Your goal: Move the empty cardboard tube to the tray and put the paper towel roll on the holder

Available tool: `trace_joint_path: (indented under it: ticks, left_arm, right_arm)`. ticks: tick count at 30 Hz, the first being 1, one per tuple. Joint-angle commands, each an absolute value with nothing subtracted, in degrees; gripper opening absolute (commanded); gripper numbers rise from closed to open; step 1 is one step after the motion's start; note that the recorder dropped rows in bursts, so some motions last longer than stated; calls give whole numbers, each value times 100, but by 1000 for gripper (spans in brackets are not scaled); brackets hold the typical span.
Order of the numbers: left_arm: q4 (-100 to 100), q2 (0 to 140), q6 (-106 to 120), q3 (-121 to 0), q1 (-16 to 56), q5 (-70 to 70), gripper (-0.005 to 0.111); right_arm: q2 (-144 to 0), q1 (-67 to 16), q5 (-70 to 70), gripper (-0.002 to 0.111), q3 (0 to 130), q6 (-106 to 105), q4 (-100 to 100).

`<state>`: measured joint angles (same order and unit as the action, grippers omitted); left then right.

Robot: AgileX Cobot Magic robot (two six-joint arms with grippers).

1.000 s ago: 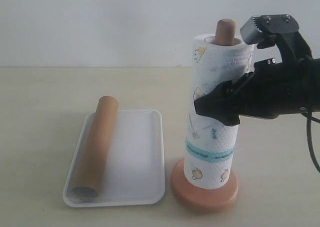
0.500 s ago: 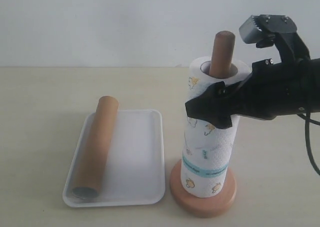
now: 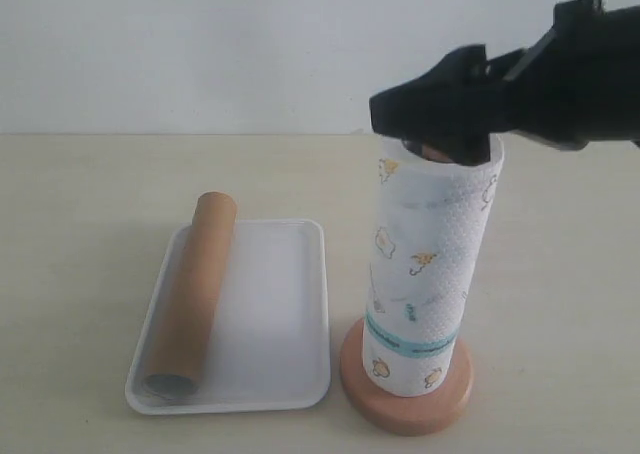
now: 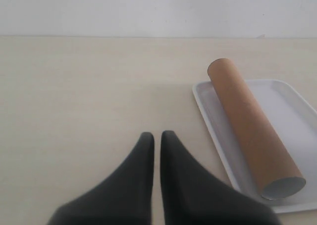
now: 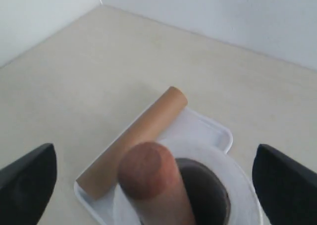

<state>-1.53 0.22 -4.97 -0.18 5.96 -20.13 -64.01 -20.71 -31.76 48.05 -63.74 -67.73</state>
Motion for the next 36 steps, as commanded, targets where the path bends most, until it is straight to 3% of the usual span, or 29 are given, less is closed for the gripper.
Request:
trace_joint_path:
  ticks: [1,15,17,19,20,21,22,30,36]
  left_arm:
    - [-151,0,-486,0,576,-2026,4]
    - [-151,0,-486,0,576,-2026,4]
    - [-151,0,-486,0,576,-2026,4]
    - [-151,0,-486,0,576,-2026,4]
    - [-151,0,-486,0,576,-2026,4]
    - [-151,0,-486,0,576,-2026,4]
    - [-151,0,-486,0,576,-2026,4]
    - [-151,0,-486,0,576,-2026,4]
    - [-151,0,-486,0,576,-2026,4]
  right_arm:
    - [-5955,-2056,-3123,105,5005,-6275,-6783]
    - [-4737,-2056,-2779,105,5267,-6046,-6756]
    - [-4491,-2056,-2779,93,5267,-6007,-6756]
    - [-4239,-2056,-2806,62,5267,-5589,-6644]
    - [-4079,-2056,-3014,26,5267,-5131,-6492]
    - [-4004,-2056,-3125,10,5267,-5014,-6433]
    - [-3860,-2056,-3375,3,5267,-4943,-6292]
    - [-3451,-2056,-4832,3,5267,-4570,-6061]
    - [-3451,-2056,-4822,3,5267,-4570,-6061]
